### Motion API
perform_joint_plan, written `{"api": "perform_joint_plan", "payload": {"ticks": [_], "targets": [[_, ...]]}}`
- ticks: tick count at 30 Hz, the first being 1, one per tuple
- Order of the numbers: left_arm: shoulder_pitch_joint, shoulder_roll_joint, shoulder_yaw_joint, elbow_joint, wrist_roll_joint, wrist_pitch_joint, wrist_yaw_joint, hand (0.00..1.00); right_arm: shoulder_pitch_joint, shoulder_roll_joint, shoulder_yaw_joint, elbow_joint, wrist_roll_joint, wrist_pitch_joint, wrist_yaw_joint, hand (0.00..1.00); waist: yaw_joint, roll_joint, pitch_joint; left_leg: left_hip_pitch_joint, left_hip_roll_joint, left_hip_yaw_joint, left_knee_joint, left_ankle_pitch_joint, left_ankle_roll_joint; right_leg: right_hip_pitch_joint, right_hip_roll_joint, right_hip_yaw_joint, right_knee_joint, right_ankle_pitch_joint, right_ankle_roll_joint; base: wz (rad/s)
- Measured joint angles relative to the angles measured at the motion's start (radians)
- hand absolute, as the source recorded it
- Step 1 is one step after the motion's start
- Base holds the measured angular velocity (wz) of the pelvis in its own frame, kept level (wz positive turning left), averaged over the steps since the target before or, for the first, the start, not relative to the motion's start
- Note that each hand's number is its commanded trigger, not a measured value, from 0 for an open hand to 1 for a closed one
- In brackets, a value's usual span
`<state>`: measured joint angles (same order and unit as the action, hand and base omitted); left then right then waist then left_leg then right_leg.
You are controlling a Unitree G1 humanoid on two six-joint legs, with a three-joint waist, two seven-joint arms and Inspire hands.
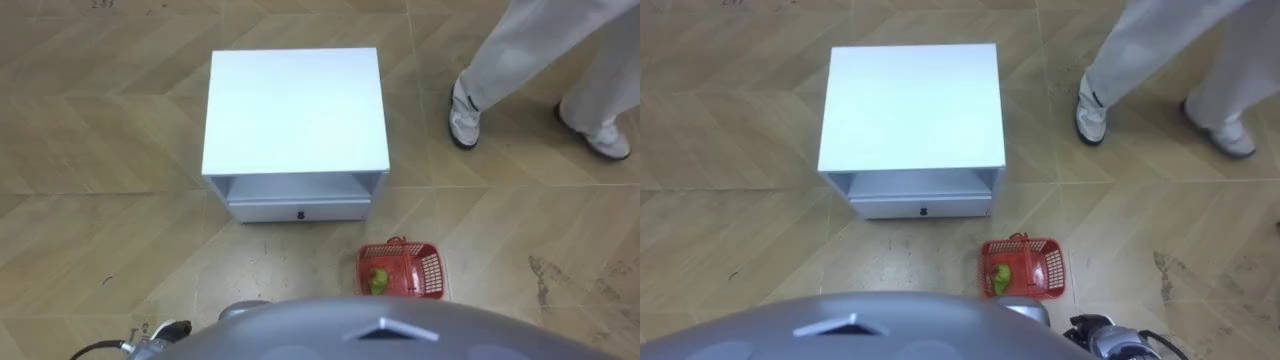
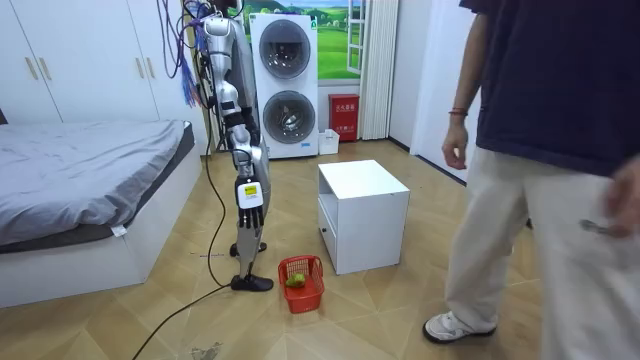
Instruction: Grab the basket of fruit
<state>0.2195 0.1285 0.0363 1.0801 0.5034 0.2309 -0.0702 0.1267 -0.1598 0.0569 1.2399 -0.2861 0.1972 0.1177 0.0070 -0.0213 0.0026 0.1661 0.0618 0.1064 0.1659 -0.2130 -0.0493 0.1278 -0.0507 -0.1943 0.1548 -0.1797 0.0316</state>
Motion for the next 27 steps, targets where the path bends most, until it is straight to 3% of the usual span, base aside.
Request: {"api": "perform_joint_plan", "payload": {"ticks": [27], "targets": [[0.004, 0.0, 0.0, 0.001, 0.0, 0.0, -0.001, 0.0, 0.011, 0.002, 0.009, 0.007, 0.001, 0.001, 0.003, 0.0, 0.022, -0.009, -0.0002, -0.007, -0.003, -0.002, 0.0, 0.0, 0.0, -0.001, -0.003, -0.001, -0.001, -0.001, 0.002, 0.0]]}}
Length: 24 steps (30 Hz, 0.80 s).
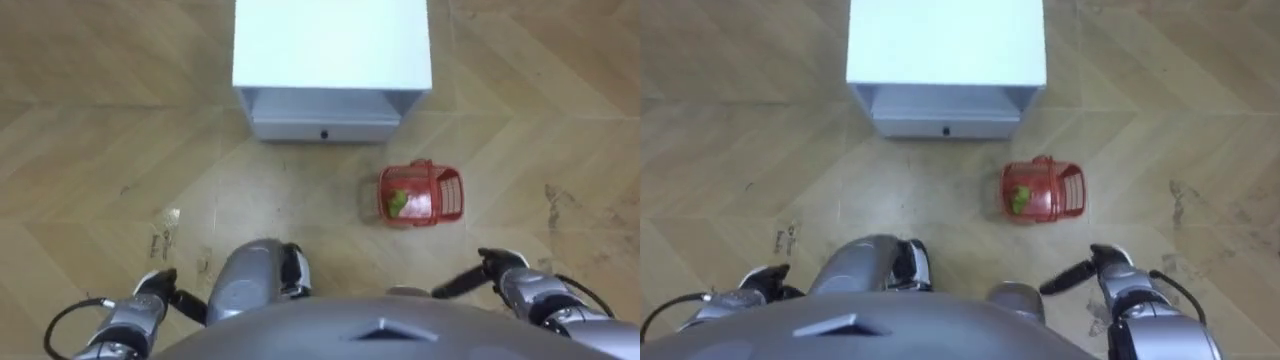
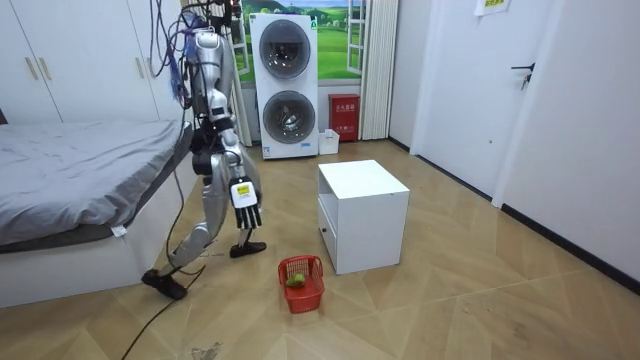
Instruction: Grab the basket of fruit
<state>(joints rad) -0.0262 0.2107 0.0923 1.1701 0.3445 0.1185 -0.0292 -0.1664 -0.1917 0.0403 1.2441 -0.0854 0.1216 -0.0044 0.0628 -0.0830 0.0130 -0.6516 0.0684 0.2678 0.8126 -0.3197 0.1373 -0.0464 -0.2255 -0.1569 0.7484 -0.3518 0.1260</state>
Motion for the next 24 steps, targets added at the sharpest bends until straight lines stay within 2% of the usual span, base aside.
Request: {"api": "perform_joint_plan", "payload": {"ticks": [1, 3, 4, 5, 6, 7, 9, 10, 12, 15, 16, 17, 18, 19, 20, 21, 22, 23, 24], "targets": [[-0.016, 0.0, 0.0, 0.011, -0.009, -0.006, 0.006, 0.0, -0.013, 0.002, 0.002, -0.001, 0.007, -0.005, -0.003, 0.0, 0.001, 0.0, -0.0001, -0.037, 0.007, -0.007, 0.038, -0.01, -0.003, -0.017, 0.003, 0.001, 0.025, -0.052, 0.0, 0.25], [-0.048, 0.004, -0.02, 0.03, -0.073, -0.04, 0.027, 0.0, -0.038, 0.002, 0.007, -0.003, 0.057, -0.016, -0.01, 0.0, -0.003, -0.001, -0.0001, -0.167, 0.008, -0.051, 0.204, -0.056, -0.015, -0.11, -0.009, -0.022, 0.208, -0.215, -0.012, 0.36], [-0.051, 0.005, -0.022, 0.031, -0.082, -0.045, 0.028, 0.0, -0.038, 0.002, 0.007, -0.003, 0.074, -0.015, -0.014, 0.0, -0.002, -0.003, 0.0005, -0.191, 0.008, -0.057, 0.244, -0.068, -0.015, -0.13, -0.019, -0.026, 0.268, -0.242, -0.012, 0.34], [-0.05, 0.008, -0.034, 0.042, -0.108, -0.049, 0.037, 0.0, -0.035, 0.002, 0.007, -0.003, 0.105, -0.015, -0.02, 0.0, -0.002, -0.008, 0.0008, -0.235, 0.007, -0.062, 0.322, -0.092, -0.01, -0.179, -0.039, -0.024, 0.401, -0.28, -0.018, 0.28], [-0.052, 0.011, -0.04, 0.068, -0.119, -0.055, 0.053, 0.0, -0.035, 0.001, 0.006, -0.002, 0.14, -0.018, -0.029, 0.0, -0.001, -0.012, 0.0013, -0.28, 0.005, -0.063, 0.404, -0.119, -0.006, -0.231, -0.068, -0.023, 0.545, -0.297, -0.016, 0.26], [-0.052, 0.011, -0.04, 0.076, -0.121, -0.055, 0.063, 0.0, -0.035, -0.001, 0.005, -0.002, 0.157, -0.021, -0.032, 0.0, -0.002, -0.014, 0.0012, -0.304, 0.004, -0.063, 0.443, -0.133, -0.001, -0.257, -0.084, -0.021, 0.616, -0.299, -0.016, 0.27], [-0.058, 0.017, -0.048, 0.102, -0.168, -0.066, 0.104, 0.0, -0.032, -0.003, -0.02, -0.002, 0.182, -0.036, -0.05, 0.0, -0.005, -0.017, 0.0048, -0.397, 0.004, -0.057, 0.6, -0.184, 0.02, -0.348, -0.127, 0.006, 0.865, -0.299, -0.015, 0.31], [-0.064, 0.02, -0.056, 0.114, -0.183, -0.071, 0.114, 0.0, -0.032, -0.003, -0.028, -0.003, 0.185, -0.039, -0.052, 0.0, -0.007, -0.019, 0.0058, -0.417, 0.004, -0.054, 0.634, -0.198, 0.022, -0.365, -0.135, 0.016, 0.916, -0.299, -0.015, 0.34], [-0.072, 0.032, -0.067, 0.134, -0.226, -0.097, 0.156, 0.0, -0.034, -0.002, -0.06, -0.004, 0.206, -0.057, -0.067, 0.0, -0.027, -0.021, 0.0102, -0.484, 0.005, -0.038, 0.76, -0.247, 0.033, -0.406, -0.169, 0.037, 1.098, -0.3, -0.014, 0.49], [-0.071, 0.053, -0.114, 0.147, -0.277, -0.126, 0.202, 0.0, -0.044, -0.002, -0.065, -0.016, 0.238, -0.069, -0.096, 0.0, -0.061, -0.039, 0.0139, -0.537, 0.012, -0.002, 0.861, -0.282, 0.017, -0.448, -0.189, 0.084, 1.252, -0.3, -0.014, 0.55], [-0.069, 0.053, -0.118, 0.147, -0.277, -0.127, 0.208, 0.0, -0.049, -0.002, -0.065, -0.017, 0.241, -0.068, -0.105, 0.0, -0.064, -0.041, 0.016, -0.545, 0.013, 0.001, 0.875, -0.286, -0.001, -0.455, -0.19, 0.094, 1.27, -0.3, -0.014, 0.24], [-0.066, 0.05, -0.123, 0.151, -0.279, -0.128, 0.217, 0.0, -0.054, -0.002, -0.073, -0.025, 0.241, -0.067, -0.116, 0.0, -0.067, -0.047, 0.0207, -0.558, 0.002, 0.0, 0.901, -0.294, -0.075, -0.469, -0.195, 0.112, 1.297, -0.3, -0.014, -0.11], [-0.053, 0.046, -0.128, 0.156, -0.282, -0.129, 0.218, 0.0, -0.056, -0.006, -0.078, -0.051, 0.241, -0.066, -0.125, 0.0, -0.066, -0.051, 0.0275, -0.573, -0.033, -0.038, 0.958, -0.309, -0.104, -0.479, -0.209, 0.123, 1.325, -0.299, -0.014, -0.33], [-0.043, 0.044, -0.131, 0.157, -0.291, -0.129, 0.218, 0.0, -0.057, -0.01, -0.084, -0.066, 0.242, -0.066, -0.129, 0.0, -0.059, -0.032, 0.0204, -0.577, -0.068, -0.106, 0.988, -0.323, -0.097, -0.487, -0.213, 0.128, 1.348, -0.299, -0.014, -0.74], [-0.03, 0.046, -0.142, 0.165, -0.318, -0.136, 0.227, 0.0, -0.058, -0.011, -0.083, -0.095, 0.251, -0.07, -0.146, 0.0, -0.039, -0.032, 0.0142, -0.593, -0.111, -0.112, 1.024, -0.353, -0.034, -0.497, -0.226, 0.141, 1.403, -0.302, -0.009, -0.67], [-0.011, 0.052, -0.157, 0.177, -0.355, -0.156, 0.26, 0.0, -0.045, 0.004, -0.082, -0.118, 0.26, -0.08, -0.161, 0.0, -0.043, -0.044, 0.0124, -0.6, -0.139, -0.11, 1.044, -0.361, -0.017, -0.479, -0.244, 0.138, 1.433, -0.303, -0.003, -0.38], [-0.007, 0.054, -0.17, 0.177, -0.377, -0.164, 0.278, 0.0, -0.035, 0.01, -0.082, -0.129, 0.264, -0.083, -0.17, 0.0, -0.06, -0.052, 0.0067, -0.604, -0.141, -0.109, 1.048, -0.363, -0.014, -0.455, -0.25, 0.126, 1.436, -0.295, -0.002, 0.29], [-0.005, 0.054, -0.201, 0.178, -0.414, -0.179, 0.31, 0.0, -0.029, 0.012, -0.083, -0.139, 0.262, -0.09, -0.19, 0.0, -0.083, -0.067, 0.0029, -0.613, -0.13, -0.1, 1.051, -0.363, -0.014, -0.424, -0.243, 0.108, 1.438, -0.275, -0.003, 0.44], [-0.012, 0.046, -0.215, 0.18, -0.423, -0.192, 0.323, 0.0, -0.03, 0.004, -0.084, -0.149, 0.261, -0.102, -0.212, 0.0, -0.089, -0.072, 0.0064, -0.619, -0.114, -0.089, 1.052, -0.357, -0.01, -0.419, -0.232, 0.112, 1.439, -0.283, -0.008, 0.34]]}}
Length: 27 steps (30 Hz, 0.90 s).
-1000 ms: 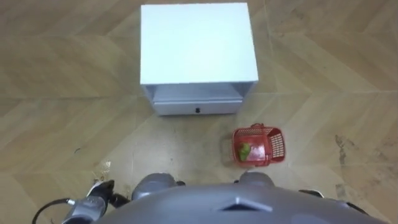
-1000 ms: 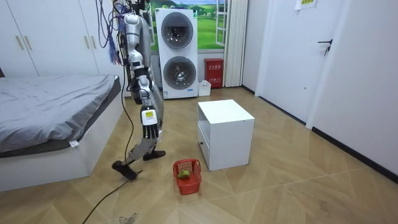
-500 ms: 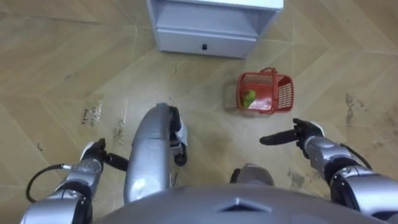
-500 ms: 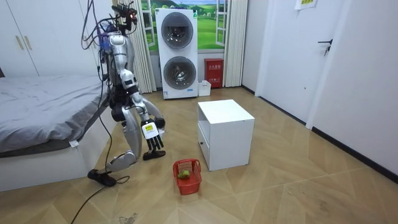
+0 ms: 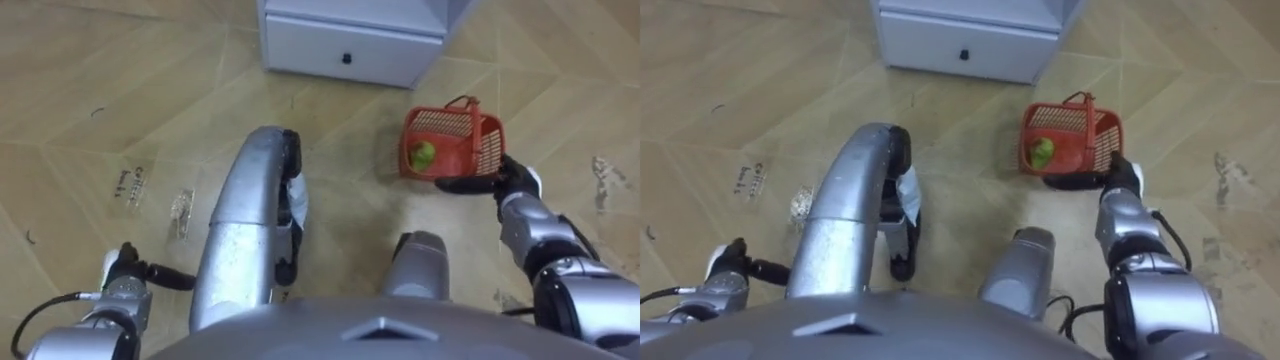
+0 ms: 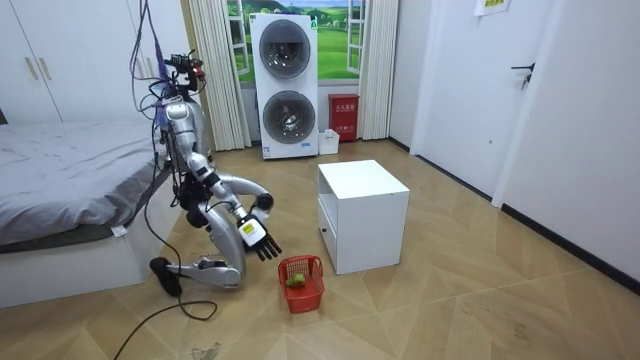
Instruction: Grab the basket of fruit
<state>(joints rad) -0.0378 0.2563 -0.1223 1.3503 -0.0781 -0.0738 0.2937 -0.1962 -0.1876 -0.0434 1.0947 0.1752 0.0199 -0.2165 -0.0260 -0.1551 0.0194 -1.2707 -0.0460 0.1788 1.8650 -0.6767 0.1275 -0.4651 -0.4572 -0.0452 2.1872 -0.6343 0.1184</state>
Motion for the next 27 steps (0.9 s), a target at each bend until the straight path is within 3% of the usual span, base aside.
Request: {"api": "perform_joint_plan", "payload": {"ticks": [3, 8, 9, 10, 11, 14, 16, 19, 21, 23, 27], "targets": [[0.023, -0.002, -0.022, -0.006, -0.002, -0.002, 0.001, 0.0, 0.002, -0.006, 0.001, -0.006, 0.003, -0.013, -0.028, 0.0, -0.022, 0.0, 0.0024, 0.0, 0.002, 0.006, 0.007, 0.035, 0.008, 0.001, 0.006, 0.017, 0.027, -0.003, -0.007, 0.1], [0.07, 0.003, -0.041, -0.009, -0.005, -0.013, -0.007, 0.0, -0.006, -0.031, 0.005, -0.023, 0.007, -0.02, -0.048, 0.0, -0.04, -0.004, 0.0095, -0.028, -0.002, 0.01, 0.023, 0.056, -0.052, -0.003, 0.014, 0.038, 0.099, -0.053, -0.042, 0.1], [0.082, 0.007, -0.041, -0.02, -0.005, -0.013, -0.01, 0.0, -0.017, -0.042, 0.022, -0.023, 0.02, -0.02, -0.05, 0.0, -0.039, -0.009, 0.0126, -0.038, -0.002, 0.01, 0.042, 0.058, -0.066, 0.005, 0.023, 0.051, 0.126, -0.073, -0.048, -0.11], [0.091, -0.003, -0.041, -0.027, -0.005, -0.012, -0.015, 0.0, -0.028, -0.059, 0.034, -0.022, 0.025, -0.021, -0.049, 0.0, -0.032, 0.0, 0.0257, -0.05, 0.006, -0.005, 0.054, 0.059, -0.069, -0.004, 0.041, 0.054, 0.136, -0.069, -0.056, -0.31], [0.099, -0.013, -0.043, -0.042, -0.005, -0.016, -0.034, 0.0, -0.05, -0.082, 0.054, -0.022, 0.035, -0.023, -0.052, 0.0, -0.02, 0.01, 0.0284, -0.069, 0.003, -0.019, 0.05, 0.071, -0.092, -0.03, 0.058, 0.071, 0.146, -0.072, -0.056, -0.26], [0.104, -0.007, -0.045, -0.059, 0.001, -0.021, -0.078, 0.0, -0.061, -0.115, 0.069, -0.022, 0.051, -0.033, -0.053, 0.0, -0.019, 0.01, 0.0271, -0.078, -0.002, -0.026, 0.031, 0.081, -0.112, -0.044, 0.061, 0.065, 0.145, -0.073, -0.054, 0.02], [0.109, -0.001, -0.052, -0.063, 0.0, -0.021, -0.102, 0.0, -0.071, -0.126, 0.075, -0.02, 0.052, -0.035, -0.053, 0.0, -0.016, 0.012, 0.025, -0.071, -0.003, -0.031, 0.032, 0.082, -0.113, -0.044, 0.063, 0.069, 0.144, -0.074, -0.052, -0.03], [0.108, 0.011, -0.082, -0.066, 0.003, -0.02, -0.116, 0.0, -0.095, -0.133, 0.09, -0.005, 0.052, -0.036, -0.048, 0.0, -0.011, 0.0, 0.0298, -0.069, -0.001, -0.037, 0.033, 0.081, -0.114, -0.045, 0.068, 0.067, 0.149, -0.075, -0.05, -0.01], [0.103, 0.011, -0.129, -0.069, 0.003, -0.02, -0.13, 0.0, -0.101, -0.147, 0.09, -0.004, 0.055, -0.036, -0.038, 0.0, 0.006, 0.007, 0.0306, -0.07, 0.0, -0.045, 0.033, 0.067, -0.137, -0.053, 0.075, 0.066, 0.157, -0.075, -0.05, 0.0], [0.103, 0.009, -0.165, -0.069, 0.002, -0.018, -0.133, 0.0, -0.105, -0.158, 0.099, -0.004, 0.055, -0.036, -0.03, 0.0, 0.015, 0.017, 0.0333, -0.077, 0.001, -0.044, 0.034, 0.067, -0.137, -0.061, 0.075, 0.068, 0.165, -0.076, -0.05, -0.02], [0.105, 0.009, -0.196, -0.073, 0.003, -0.011, -0.141, 0.0, -0.106, -0.164, 0.11, -0.002, 0.055, -0.029, -0.018, 0.0, 0.037, 0.035, 0.0298, -0.081, 0.001, -0.042, 0.034, 0.07, -0.139, -0.068, 0.073, 0.072, 0.17, -0.077, -0.051, 0.0]]}}
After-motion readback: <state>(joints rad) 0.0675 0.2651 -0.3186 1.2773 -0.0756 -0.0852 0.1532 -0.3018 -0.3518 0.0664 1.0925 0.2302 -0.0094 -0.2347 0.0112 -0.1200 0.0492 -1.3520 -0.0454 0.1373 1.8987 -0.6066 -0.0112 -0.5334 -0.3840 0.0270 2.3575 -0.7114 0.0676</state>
